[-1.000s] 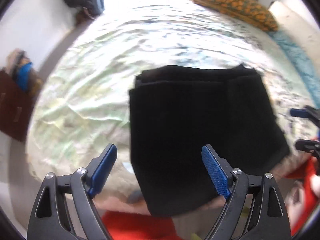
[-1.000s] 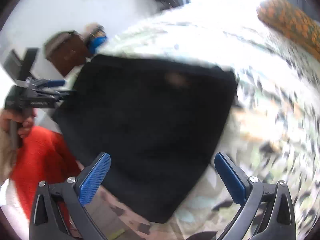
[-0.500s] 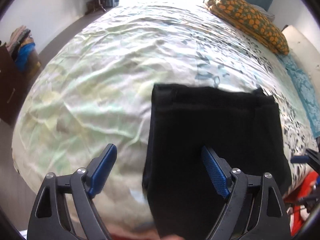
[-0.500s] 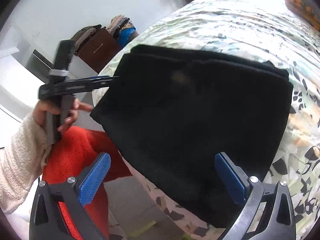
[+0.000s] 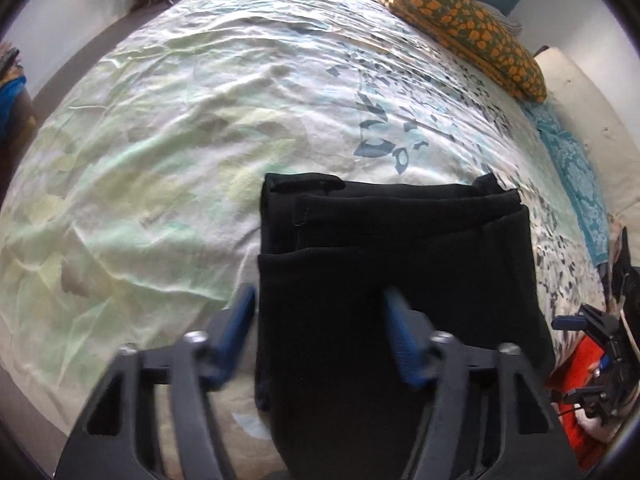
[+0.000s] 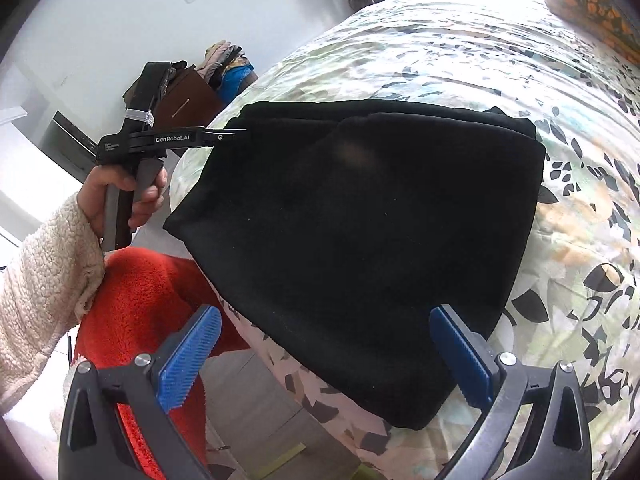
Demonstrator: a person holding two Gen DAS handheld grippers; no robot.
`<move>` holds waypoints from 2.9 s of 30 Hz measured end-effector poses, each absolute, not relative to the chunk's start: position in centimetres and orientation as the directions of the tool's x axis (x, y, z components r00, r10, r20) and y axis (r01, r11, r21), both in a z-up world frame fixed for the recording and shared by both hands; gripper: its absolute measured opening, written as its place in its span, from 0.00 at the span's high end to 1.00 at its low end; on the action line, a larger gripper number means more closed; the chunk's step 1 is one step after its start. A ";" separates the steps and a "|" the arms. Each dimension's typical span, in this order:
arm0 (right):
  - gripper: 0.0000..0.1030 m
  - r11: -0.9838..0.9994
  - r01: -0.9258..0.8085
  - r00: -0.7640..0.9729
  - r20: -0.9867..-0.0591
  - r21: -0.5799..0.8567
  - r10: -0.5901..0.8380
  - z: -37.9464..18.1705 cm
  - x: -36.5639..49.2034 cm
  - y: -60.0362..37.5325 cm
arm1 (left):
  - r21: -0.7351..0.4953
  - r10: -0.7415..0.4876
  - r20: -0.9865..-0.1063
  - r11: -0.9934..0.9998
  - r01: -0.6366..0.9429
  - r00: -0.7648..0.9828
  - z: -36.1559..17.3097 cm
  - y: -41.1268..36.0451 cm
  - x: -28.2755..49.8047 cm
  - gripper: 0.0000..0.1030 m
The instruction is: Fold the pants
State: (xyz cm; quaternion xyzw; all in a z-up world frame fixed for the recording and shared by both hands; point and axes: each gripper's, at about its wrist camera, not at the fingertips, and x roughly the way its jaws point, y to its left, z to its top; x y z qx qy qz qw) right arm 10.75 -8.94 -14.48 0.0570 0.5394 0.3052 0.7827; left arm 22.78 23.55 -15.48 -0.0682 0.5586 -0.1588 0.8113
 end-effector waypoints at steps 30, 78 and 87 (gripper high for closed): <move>0.00 0.872 -0.462 0.233 -0.927 0.159 0.293 -17.5 9.9 -7.4 | 0.202 0.092 -0.915 0.947 0.249 0.392 -10.6 21.5 15.2 0.24; 0.00 0.966 -0.230 0.515 -0.827 0.119 0.225 4.0 1.5 -7.6 | 0.101 0.169 -0.839 0.982 -0.157 0.517 2.9 13.5 1.8 0.20; 0.00 0.968 -0.226 0.497 -0.840 0.114 0.215 3.2 1.9 -7.4 | 0.094 0.163 -0.843 0.983 -0.158 0.513 2.7 13.8 2.1 0.20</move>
